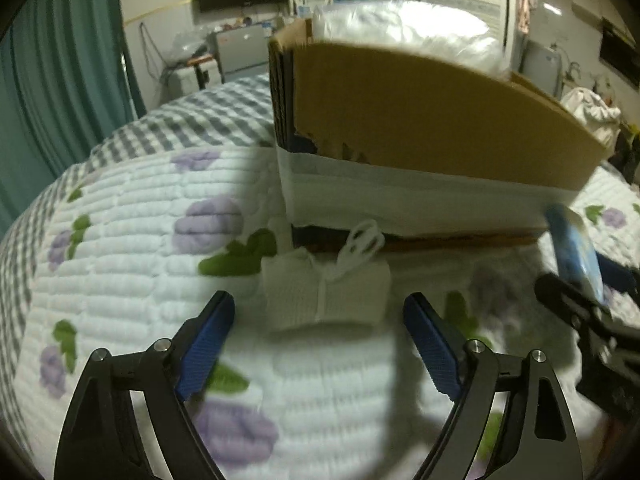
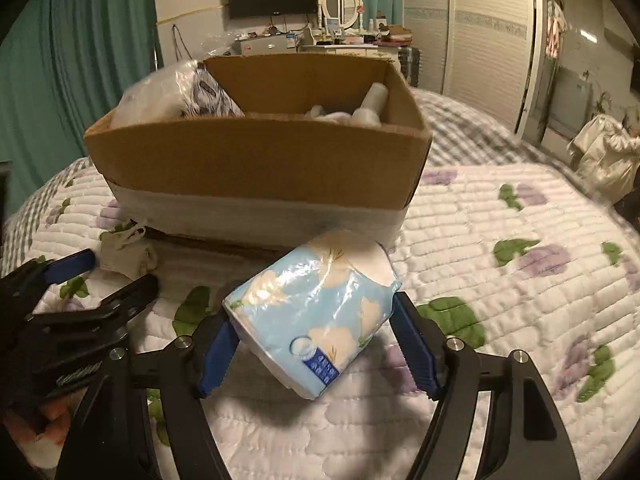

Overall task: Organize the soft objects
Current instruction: 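Grasp the white face mask bundle with the left tool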

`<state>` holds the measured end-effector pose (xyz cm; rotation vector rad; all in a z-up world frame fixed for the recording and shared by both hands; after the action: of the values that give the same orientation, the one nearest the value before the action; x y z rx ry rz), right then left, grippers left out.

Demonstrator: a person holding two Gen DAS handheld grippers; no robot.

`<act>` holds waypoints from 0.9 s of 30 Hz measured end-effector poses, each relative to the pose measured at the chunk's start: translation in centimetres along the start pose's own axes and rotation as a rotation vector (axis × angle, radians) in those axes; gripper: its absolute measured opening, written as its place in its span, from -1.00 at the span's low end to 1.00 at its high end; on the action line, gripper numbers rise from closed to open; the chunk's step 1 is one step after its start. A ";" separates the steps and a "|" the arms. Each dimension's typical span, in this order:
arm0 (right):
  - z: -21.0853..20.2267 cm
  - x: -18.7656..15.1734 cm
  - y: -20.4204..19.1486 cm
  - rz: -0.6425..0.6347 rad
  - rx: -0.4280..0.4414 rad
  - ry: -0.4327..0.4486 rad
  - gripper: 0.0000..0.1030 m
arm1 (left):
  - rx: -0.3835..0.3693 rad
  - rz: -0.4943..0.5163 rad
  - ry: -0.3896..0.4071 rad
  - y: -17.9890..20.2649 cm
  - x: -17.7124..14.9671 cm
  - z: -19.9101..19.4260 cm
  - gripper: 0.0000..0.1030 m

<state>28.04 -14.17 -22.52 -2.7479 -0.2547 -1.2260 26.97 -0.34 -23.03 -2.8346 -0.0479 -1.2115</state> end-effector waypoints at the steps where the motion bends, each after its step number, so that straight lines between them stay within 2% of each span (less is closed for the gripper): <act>1: 0.3 -0.1 0.0 0.008 0.008 -0.002 0.40 | -0.002 -0.004 0.001 0.0 0.1 0.3 0.56; 3: 0.7 -0.4 0.1 0.015 0.017 -0.004 0.40 | -0.009 -0.006 0.009 0.0 0.2 0.5 0.46; 6: 0.7 -0.5 0.1 0.023 0.024 0.000 0.39 | -0.023 -0.006 0.025 0.1 0.1 0.2 0.12; 13: -0.9 -0.7 0.1 0.052 0.050 0.005 0.37 | -0.031 -0.008 0.022 0.4 -0.4 -1.9 0.08; 18: -4.1 -0.1 0.1 0.053 0.062 0.025 0.36 | -0.048 -0.021 0.020 0.8 -1.1 -5.6 0.08; 22: -8.3 1.6 0.2 0.044 0.064 0.068 0.36 | -0.083 -0.027 0.053 1.4 -0.3 -10.0 0.08; 27: -14.5 4.3 -0.4 -0.022 0.059 0.142 0.35 | -0.096 -0.024 0.121 1.5 2.2 -15.0 0.08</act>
<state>20.23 -15.94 -9.66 -2.6008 -0.3013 -1.3884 17.76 -2.81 -11.19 -2.8419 -0.0195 -1.4247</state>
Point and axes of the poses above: each gripper's, at about its wrist camera, not at the fingertips, and z roughly the way its jaws point, y to its right, x to its top, the point moved 8 cm from there along z, roughly the way its jaws point, and after that the axes turned 4 degrees about y, right-handed, at the moved point
